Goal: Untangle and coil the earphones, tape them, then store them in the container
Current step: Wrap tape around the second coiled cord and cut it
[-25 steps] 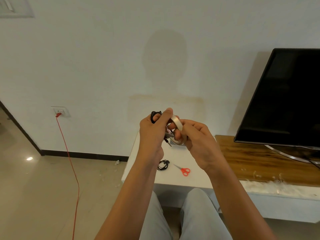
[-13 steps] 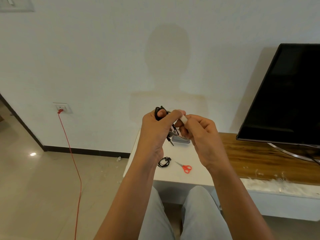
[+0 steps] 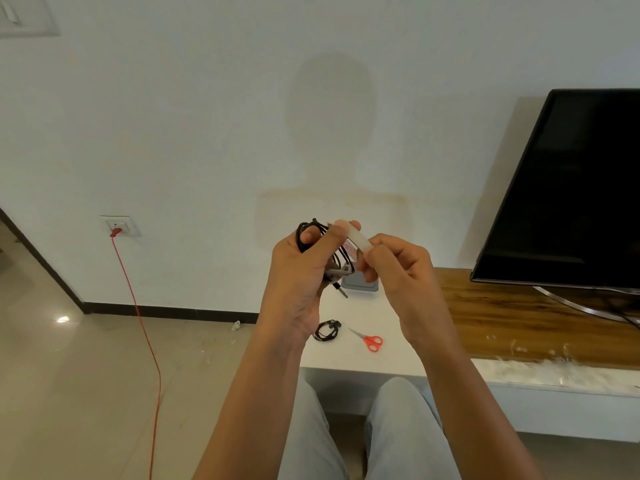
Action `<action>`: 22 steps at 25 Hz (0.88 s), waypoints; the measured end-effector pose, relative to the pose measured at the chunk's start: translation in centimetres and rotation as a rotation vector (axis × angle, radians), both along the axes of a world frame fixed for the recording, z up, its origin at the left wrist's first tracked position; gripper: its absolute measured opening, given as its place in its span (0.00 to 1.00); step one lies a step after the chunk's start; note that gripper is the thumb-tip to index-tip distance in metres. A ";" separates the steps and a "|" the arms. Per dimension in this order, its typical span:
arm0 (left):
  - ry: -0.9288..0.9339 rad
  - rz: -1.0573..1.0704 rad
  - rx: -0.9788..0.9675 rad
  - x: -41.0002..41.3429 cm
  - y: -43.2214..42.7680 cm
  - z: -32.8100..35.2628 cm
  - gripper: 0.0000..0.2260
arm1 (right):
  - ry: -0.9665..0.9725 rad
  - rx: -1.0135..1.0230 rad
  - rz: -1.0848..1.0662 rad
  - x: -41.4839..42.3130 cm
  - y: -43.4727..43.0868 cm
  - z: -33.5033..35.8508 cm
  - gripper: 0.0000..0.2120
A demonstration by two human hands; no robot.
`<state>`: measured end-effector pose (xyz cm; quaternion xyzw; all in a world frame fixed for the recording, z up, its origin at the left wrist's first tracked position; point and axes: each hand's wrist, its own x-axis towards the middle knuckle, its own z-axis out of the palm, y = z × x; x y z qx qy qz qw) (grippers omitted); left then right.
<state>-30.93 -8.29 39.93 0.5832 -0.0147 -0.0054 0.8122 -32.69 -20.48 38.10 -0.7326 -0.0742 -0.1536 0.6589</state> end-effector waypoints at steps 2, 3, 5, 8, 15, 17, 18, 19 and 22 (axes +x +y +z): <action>-0.034 -0.001 0.064 -0.1 0.1 -0.2 0.07 | 0.005 0.038 0.007 -0.1 0.0 0.3 0.14; -0.045 0.011 0.086 -0.1 0.2 -0.2 0.06 | 0.011 0.048 0.020 -0.1 0.0 0.5 0.14; -0.060 0.076 0.116 -0.1 0.3 -0.3 0.10 | 0.024 0.047 0.049 -0.3 0.1 0.7 0.15; -0.179 0.276 0.254 0.0 0.6 -0.7 0.16 | 0.043 0.019 0.094 -0.5 -0.3 0.9 0.17; -0.474 0.183 0.472 0.1 1.6 -1.1 0.08 | 0.092 -0.028 0.172 -0.3 -1.2 1.6 0.07; -0.475 0.208 0.483 0.1 1.4 -1.3 0.09 | 0.011 -0.164 0.167 -0.3 -1.5 1.8 0.05; -0.481 0.214 0.478 0.2 1.4 -1.4 0.10 | -0.060 -0.266 0.160 -0.3 -1.6 1.9 0.07; -0.488 0.221 0.470 0.2 1.4 -1.4 0.11 | -0.138 -0.356 0.142 -0.3 -1.7 1.9 0.07; -0.498 0.247 0.399 0.0 1.2 -1.5 0.09 | -0.339 -0.473 0.057 -0.1 -1.6 1.7 0.10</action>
